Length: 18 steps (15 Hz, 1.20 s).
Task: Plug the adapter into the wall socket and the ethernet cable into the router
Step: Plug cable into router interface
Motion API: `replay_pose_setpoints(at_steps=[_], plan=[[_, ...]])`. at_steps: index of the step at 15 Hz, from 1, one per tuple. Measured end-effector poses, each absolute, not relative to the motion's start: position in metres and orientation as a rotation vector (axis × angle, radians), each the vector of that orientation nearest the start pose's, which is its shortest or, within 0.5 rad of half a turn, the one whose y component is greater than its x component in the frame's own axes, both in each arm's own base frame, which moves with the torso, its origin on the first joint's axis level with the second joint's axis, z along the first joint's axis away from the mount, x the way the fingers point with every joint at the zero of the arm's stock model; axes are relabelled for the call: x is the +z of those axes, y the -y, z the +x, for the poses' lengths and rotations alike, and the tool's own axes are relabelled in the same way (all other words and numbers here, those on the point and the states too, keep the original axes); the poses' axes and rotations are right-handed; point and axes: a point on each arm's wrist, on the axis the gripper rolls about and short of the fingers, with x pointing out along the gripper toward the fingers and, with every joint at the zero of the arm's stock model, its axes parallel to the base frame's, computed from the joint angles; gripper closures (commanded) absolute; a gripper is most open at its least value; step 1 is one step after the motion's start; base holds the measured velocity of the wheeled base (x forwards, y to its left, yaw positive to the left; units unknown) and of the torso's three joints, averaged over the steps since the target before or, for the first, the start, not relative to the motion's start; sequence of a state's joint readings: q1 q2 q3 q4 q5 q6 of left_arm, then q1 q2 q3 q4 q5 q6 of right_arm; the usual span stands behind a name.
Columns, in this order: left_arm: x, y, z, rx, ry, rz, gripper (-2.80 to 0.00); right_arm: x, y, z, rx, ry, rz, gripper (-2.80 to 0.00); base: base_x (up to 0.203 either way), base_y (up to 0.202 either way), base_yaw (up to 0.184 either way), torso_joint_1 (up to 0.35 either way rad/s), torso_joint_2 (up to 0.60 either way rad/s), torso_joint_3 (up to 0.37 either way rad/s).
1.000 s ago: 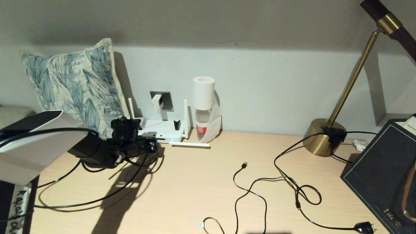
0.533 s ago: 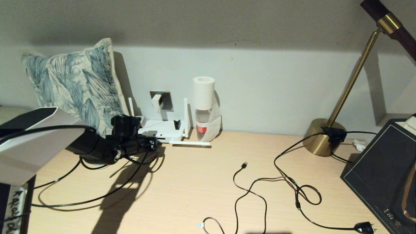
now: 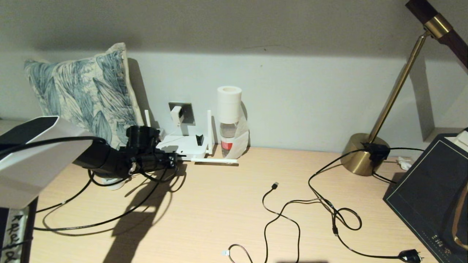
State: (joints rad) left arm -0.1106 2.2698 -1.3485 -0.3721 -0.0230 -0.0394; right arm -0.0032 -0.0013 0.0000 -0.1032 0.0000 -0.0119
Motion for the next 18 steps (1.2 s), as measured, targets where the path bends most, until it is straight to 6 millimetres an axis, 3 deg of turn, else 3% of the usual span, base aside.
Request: replay_pose_setpoints(at_steps=[16, 17, 18], plan=[[0.0805, 0.0509, 0.4513, -0.121, -0.543, -0.020, 0.00, 0.0860, -0.0001, -0.0235, -0.004, 0.105, -0.012, 0.00, 0.000, 0.000, 0.000, 0.000, 0.00, 0.000], [0.0809, 0.0509, 0.4514, -0.121, -0.542, -0.021, -2.80, 0.0860, -0.0001, -0.0234, -0.004, 0.104, -0.012, 0.00, 0.000, 0.000, 0.000, 0.000, 0.00, 0.000], [0.0824, 0.0509, 0.4520, -0.120, -0.531, -0.031, -2.80, 0.0860, -0.0001, -0.0235, -0.004, 0.105, -0.012, 0.00, 0.000, 0.000, 0.000, 0.000, 0.00, 0.000]])
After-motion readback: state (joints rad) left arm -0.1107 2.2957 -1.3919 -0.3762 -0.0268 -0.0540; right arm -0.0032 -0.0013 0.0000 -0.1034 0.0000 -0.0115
